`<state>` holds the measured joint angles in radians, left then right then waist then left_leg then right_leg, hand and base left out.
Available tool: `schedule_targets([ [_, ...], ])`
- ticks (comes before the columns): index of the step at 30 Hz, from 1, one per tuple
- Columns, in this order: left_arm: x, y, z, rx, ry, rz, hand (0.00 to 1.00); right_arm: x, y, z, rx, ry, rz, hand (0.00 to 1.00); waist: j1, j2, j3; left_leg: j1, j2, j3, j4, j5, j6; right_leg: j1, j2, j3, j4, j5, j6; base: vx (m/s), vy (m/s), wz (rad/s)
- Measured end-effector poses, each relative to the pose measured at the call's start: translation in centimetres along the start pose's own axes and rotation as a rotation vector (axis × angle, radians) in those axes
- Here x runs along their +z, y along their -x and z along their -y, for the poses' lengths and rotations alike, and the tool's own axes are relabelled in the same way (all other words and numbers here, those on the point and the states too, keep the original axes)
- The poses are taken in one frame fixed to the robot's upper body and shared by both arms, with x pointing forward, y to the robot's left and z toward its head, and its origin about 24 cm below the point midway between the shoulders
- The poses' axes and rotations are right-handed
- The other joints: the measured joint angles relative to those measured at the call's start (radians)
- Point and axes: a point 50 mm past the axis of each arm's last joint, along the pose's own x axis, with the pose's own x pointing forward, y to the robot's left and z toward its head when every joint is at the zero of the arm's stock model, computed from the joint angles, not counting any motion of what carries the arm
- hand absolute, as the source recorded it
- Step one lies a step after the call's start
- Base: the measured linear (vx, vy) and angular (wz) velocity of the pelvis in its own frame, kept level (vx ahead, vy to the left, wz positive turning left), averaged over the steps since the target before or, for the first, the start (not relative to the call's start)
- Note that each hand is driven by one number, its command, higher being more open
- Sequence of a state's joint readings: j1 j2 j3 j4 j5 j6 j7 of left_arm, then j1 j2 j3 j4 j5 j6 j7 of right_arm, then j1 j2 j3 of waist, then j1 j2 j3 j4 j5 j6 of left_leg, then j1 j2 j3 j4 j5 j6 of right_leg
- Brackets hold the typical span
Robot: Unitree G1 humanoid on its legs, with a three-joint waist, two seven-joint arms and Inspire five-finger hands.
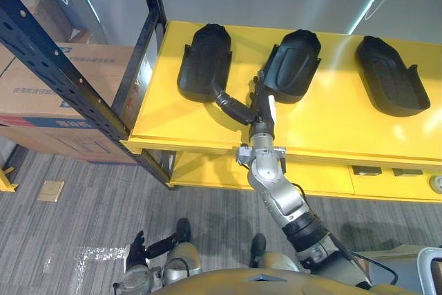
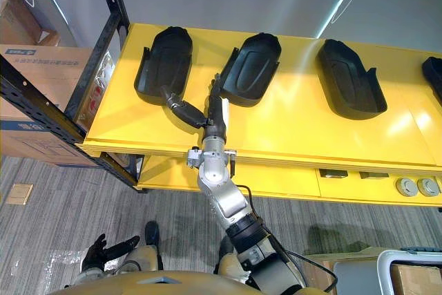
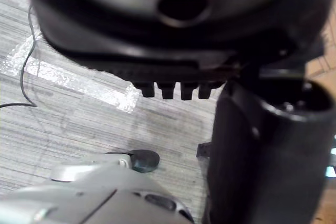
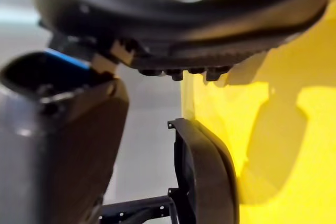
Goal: Walk over and take three plastic housings, then place them on the shelf
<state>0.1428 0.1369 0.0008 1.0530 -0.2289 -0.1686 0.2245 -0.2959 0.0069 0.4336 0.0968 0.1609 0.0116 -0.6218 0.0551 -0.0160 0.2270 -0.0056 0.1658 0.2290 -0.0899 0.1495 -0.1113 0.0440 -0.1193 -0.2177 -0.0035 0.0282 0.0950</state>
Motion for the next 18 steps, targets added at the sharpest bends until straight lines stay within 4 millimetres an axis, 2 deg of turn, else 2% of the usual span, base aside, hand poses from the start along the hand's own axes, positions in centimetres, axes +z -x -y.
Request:
schedule_targets([
  [18,0.44,-0.12,0.58,-0.013,-0.015,0.003,1.00,-0.43,0.35,1.02,-0.080,0.012,0.004,1.00,0.019,0.017,0.005,0.014,0.000,0.011,0.000,-0.014,-0.007,0.010,0.000,0.007,-0.002,-0.006,-0.004,0.00,0.000,0.00],
])
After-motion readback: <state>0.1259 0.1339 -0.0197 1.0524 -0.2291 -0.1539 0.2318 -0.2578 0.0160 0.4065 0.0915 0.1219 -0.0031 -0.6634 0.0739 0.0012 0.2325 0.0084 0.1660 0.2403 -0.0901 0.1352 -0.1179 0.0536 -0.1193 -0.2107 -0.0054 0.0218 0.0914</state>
